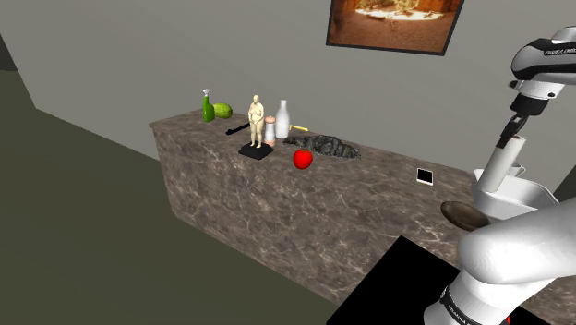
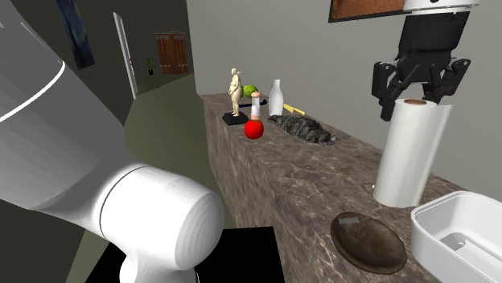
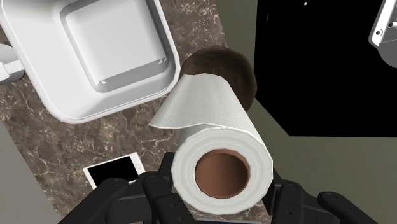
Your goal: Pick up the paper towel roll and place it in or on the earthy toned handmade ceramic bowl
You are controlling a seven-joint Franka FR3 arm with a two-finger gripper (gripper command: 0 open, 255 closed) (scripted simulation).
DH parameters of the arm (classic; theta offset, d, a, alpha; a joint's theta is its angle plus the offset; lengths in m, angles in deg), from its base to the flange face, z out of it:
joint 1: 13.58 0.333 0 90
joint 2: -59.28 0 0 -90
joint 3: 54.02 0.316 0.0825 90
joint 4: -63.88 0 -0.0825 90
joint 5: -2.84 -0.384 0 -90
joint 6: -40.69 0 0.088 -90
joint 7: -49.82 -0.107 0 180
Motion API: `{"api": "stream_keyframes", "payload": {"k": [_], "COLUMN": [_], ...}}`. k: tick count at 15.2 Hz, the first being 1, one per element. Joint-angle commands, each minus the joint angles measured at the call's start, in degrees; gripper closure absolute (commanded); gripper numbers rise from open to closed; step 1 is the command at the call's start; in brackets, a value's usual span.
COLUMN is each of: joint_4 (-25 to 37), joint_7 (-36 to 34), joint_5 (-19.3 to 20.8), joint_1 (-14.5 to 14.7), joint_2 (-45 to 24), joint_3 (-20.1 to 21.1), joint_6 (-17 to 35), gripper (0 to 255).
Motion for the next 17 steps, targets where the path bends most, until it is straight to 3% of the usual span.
{"api": "stream_keyframes", "payload": {"k": [1, 17], "joint_4": [-1.7, -12.9], "joint_7": [-0.1, -0.3], "joint_5": [0.3, 1.7], "joint_1": [-0.2, -0.7], "joint_2": [0.2, -0.8], "joint_3": [-0.2, -3.3], "joint_6": [1.5, 13.9], "gripper": [255, 255]}}
